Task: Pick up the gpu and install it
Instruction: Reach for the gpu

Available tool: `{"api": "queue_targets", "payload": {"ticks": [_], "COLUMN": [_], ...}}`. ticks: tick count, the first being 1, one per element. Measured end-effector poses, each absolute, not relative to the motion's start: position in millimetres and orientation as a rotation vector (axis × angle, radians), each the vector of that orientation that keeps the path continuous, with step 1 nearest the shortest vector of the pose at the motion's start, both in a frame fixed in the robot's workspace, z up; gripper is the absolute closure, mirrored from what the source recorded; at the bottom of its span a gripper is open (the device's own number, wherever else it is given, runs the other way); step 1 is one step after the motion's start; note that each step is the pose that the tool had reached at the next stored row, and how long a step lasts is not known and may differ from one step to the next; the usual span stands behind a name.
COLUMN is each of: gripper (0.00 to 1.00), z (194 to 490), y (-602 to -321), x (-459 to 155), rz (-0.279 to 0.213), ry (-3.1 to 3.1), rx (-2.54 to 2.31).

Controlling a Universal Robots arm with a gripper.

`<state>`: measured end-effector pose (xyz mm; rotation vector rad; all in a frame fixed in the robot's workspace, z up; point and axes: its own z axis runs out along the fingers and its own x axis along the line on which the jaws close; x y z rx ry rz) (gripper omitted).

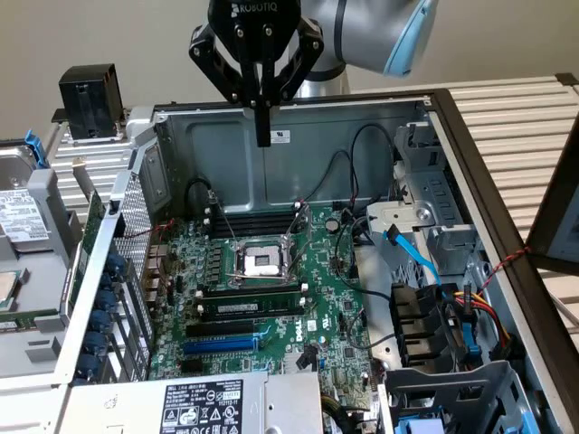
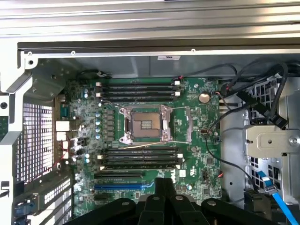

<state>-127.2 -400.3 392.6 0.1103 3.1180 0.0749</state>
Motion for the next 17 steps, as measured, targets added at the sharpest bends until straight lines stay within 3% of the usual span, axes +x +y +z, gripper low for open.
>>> {"api": "queue_targets", "payload": {"ticks": [17], "gripper": [0.89], "z": [393], "y": [-400], "x": [-203], "rz": [0.075], "ry": [3.118], "rx": [0.11]}}
